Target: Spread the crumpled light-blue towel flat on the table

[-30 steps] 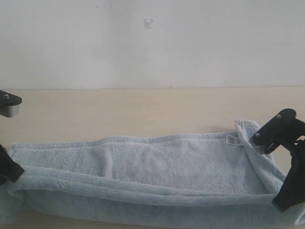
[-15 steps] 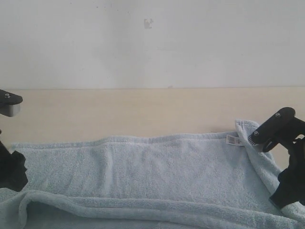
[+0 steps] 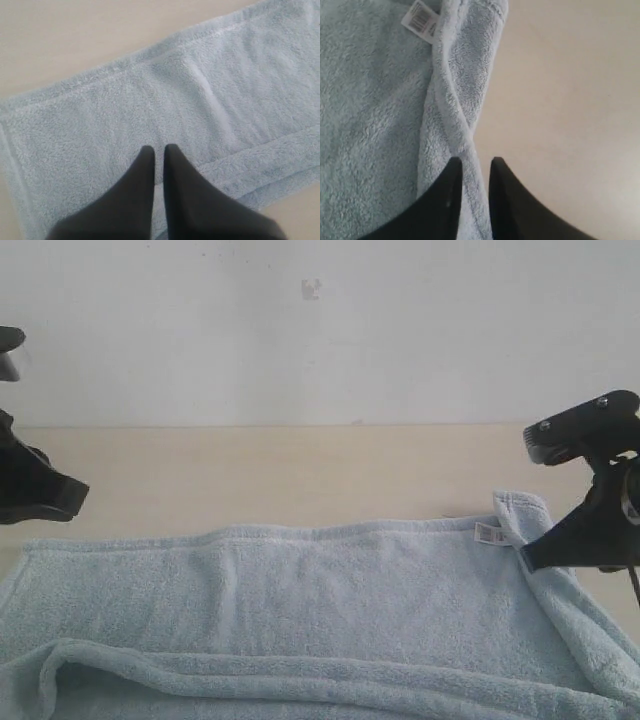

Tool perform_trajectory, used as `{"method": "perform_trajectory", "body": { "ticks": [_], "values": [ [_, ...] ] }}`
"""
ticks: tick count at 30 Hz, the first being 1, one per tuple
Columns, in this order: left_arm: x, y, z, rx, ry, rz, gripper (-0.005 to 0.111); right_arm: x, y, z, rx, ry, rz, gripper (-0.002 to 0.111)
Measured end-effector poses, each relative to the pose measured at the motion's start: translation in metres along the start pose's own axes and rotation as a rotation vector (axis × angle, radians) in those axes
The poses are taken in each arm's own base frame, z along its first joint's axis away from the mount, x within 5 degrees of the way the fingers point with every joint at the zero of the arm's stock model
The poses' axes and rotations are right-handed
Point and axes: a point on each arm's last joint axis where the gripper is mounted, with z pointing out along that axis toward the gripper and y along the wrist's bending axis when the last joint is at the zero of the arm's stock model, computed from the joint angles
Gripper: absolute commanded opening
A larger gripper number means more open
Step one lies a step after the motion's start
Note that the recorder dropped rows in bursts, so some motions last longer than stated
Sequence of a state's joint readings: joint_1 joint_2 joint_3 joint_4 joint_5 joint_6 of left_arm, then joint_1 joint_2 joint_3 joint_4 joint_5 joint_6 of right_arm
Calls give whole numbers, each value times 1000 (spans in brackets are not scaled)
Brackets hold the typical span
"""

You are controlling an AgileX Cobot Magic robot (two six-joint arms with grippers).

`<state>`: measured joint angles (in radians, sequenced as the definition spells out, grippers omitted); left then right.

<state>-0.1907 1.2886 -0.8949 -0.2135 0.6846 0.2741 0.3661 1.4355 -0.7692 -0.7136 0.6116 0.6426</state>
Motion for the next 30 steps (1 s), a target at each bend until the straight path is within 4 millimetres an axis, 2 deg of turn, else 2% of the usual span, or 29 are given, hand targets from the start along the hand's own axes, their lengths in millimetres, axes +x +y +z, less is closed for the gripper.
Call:
{"method": "perform_trajectory", "body": {
  "ticks": [2, 3, 4, 5, 6, 7, 8, 9, 10, 11, 12, 13, 14, 15, 16, 18, 22, 30],
  "values": [
    [0, 0, 7, 13, 19, 30, 4, -5, -13, 13, -26, 58, 106, 26],
    [1, 3, 25, 11, 65, 73, 4, -9, -25, 31, -159, 164, 186, 26],
    [1, 14, 44, -71, 94, 102, 7, -15, -31, 44, -383, 250, 261, 26],
    [-4, 37, 58, -204, 107, 37, 11, -26, -31, 53, -525, 226, 282, 26],
    [-6, 46, 62, -245, 111, 11, 23, -32, -32, 55, -541, 199, 288, 26],
    [-10, 63, 69, -294, 121, -41, 29, -41, -34, 59, -535, 149, 287, 26],
    [-12, 70, 74, -305, 127, -70, 46, -45, -35, 61, -526, 121, 292, 26],
    [-15, 85, 85, -319, 141, -132, 52, -53, -38, 64, -508, 71, 305, 26],
    [-16, 90, 89, -322, 148, -149, 64, -57, -39, 67, -497, 51, 306, 26],
    [-17, 102, 102, -324, 166, -195, 67, -63, -41, 73, -486, 30, 302, 27],
    [-17, 107, 107, -326, 174, -212, 69, -66, -41, 77, -484, 25, 301, 37],
    [-16, 115, 119, -322, 196, -249, 69, -72, -40, 87, -492, 35, 296, 46],
    [-15, 119, 126, -321, 207, -259, 69, -74, -38, 92, -500, 45, 294, 62],
    [-10, 125, 138, -319, 235, -276, 69, -79, -33, 102, -515, 61, 280, 68],
    [-9, 128, 142, -318, 245, -282, 69, -81, -29, 106, -520, 65, 270, 68],
    [-4, 135, 154, -315, 242, -310, 69, -86, -19, 116, -524, 63, 249, 63],
    [-5, 143, 158, -319, 190, -329, 69, -90, -19, 120, -493, 24, 249, 50],
    [-2, 153, 174, -319, 143, -301, 69, -89, -20, 129, -456, 12, 217, 50]
  ]
}}
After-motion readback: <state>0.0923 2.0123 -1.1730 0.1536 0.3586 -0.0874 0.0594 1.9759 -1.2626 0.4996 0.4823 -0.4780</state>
